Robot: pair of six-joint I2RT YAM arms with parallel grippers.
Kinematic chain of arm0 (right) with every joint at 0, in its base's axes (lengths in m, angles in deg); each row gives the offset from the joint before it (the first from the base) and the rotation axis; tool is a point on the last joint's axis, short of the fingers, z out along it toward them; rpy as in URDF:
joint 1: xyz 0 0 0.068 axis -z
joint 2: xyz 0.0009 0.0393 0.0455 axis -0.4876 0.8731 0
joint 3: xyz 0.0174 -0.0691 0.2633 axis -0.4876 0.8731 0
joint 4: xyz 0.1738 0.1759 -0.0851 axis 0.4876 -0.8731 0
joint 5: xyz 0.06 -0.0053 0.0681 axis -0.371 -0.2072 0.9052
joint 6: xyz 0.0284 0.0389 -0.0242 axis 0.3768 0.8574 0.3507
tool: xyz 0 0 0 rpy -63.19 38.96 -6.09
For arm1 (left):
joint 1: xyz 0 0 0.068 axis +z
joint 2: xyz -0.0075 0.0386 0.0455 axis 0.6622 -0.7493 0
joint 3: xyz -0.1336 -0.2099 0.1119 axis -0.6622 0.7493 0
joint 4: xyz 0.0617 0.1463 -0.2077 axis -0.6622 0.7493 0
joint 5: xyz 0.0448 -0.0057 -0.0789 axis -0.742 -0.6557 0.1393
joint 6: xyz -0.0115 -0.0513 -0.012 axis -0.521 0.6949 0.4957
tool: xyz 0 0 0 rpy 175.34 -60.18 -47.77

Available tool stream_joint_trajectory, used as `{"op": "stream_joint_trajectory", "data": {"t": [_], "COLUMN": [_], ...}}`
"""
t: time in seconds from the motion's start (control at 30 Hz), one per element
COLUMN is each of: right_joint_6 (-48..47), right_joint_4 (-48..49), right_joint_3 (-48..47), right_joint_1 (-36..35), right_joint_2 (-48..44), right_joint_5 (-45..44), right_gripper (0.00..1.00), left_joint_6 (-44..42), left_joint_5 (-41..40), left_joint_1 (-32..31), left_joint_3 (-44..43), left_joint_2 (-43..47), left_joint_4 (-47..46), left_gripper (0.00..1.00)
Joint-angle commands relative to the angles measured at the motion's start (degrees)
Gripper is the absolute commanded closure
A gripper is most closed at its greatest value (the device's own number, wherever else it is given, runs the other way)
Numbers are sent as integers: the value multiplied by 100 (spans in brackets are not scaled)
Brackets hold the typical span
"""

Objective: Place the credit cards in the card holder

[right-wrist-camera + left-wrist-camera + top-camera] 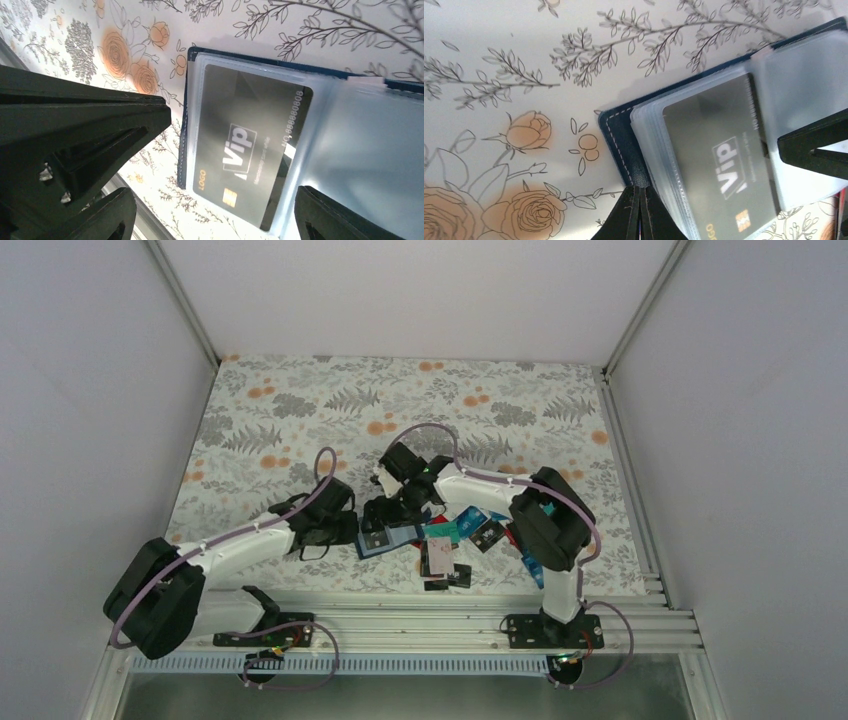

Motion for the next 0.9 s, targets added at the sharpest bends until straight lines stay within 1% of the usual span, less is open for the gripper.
{"op": "stream_joint_trajectory", "data": {"t": [0.0, 0.1, 0.2, 0.3, 0.4, 0.6, 0.87], "right_joint_6": [-108, -70, 111, 384, 674, 1084, 1376], "right_joint_4": [-309, -558, -876, -1234, -1524, -1802, -1807], "right_joint_3": [-30, 111, 397, 766, 1168, 1702, 1598], "right_joint_1": [108, 150, 150, 150, 136, -7, -285], "right_joint_2": [-588, -910, -1394, -1849, -2089, -2102, -1605], "right_joint_5": [-329, -700, -1263, -1855, -2221, -2443, -2517], "right_gripper": [19, 19, 19, 18, 18, 16, 11], "left_joint_6": [-192, -280, -416, -446, -451, -585, -781], "left_joint_5": [-78, -73, 48, 78, 86, 176, 281], "left_joint_1": [13, -54, -195, -297, -345, -390, -398], "left_joint_3": [-255, -415, -606, -720, -783, -831, -814], "left_joint_2": [220, 379, 551, 600, 556, 444, 401], "left_joint_4": [339, 549, 593, 509, 371, 108, -7], "left_gripper": [98, 98, 98, 97, 97, 98, 98]}}
